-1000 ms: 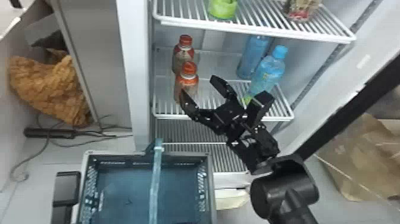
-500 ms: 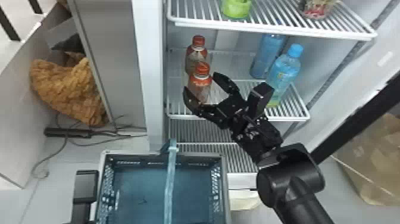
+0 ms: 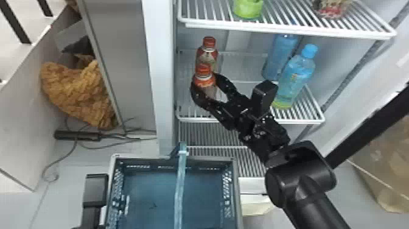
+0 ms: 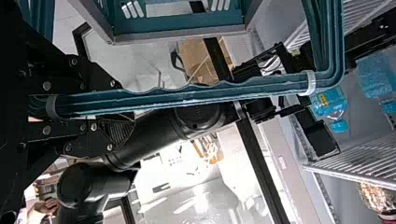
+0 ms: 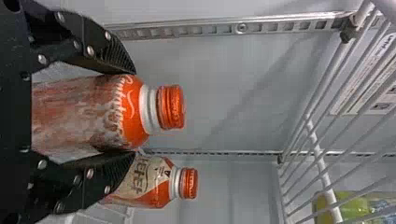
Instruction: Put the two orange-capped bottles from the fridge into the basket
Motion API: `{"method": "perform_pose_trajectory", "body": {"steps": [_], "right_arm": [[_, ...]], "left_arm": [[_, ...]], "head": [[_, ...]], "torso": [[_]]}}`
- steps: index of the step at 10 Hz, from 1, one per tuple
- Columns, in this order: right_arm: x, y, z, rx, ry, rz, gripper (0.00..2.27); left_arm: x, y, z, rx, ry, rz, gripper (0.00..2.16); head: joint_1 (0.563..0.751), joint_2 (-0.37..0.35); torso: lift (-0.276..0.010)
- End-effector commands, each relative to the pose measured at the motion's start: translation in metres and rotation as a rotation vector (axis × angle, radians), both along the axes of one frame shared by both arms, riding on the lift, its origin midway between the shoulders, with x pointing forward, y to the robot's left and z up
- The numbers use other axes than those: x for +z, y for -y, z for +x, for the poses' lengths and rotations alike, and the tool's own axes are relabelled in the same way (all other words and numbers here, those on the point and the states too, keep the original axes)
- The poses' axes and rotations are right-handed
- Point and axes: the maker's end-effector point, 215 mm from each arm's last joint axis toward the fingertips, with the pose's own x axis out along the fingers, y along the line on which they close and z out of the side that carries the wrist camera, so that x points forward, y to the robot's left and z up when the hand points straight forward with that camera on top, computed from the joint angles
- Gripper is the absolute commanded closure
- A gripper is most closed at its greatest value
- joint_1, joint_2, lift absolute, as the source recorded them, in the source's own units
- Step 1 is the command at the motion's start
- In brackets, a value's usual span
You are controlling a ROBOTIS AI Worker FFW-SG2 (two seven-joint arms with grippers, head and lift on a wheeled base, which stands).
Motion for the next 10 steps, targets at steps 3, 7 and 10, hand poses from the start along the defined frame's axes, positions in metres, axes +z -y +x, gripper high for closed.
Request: {"method": "perform_pose_trajectory", "body": {"steps": [3,7,10], "right_arm": [[0.01,0.015,-0.002,-0.029,0.023,0.009,0.87],[0.048,0.037,-0.023,-0.046,0.052,0.025,0.87],[0.049,0.03,-0.068,0.011,-0.074,0.032,0.87]], "left_arm": [[-0.001,-0.001,0.0,0.002,-0.002,0.001,1.2],[0.0,-0.001,0.0,0.0,-0.002,0.001,1.2],[0.0,-0.001,0.0,-0.001,-0.002,0.001,1.2]], "head": [[0.695,-0.13],[0.695,-0.169],[0.695,-0.184]], "torso": [[-0.235],[-0.235],[-0.235]]}}
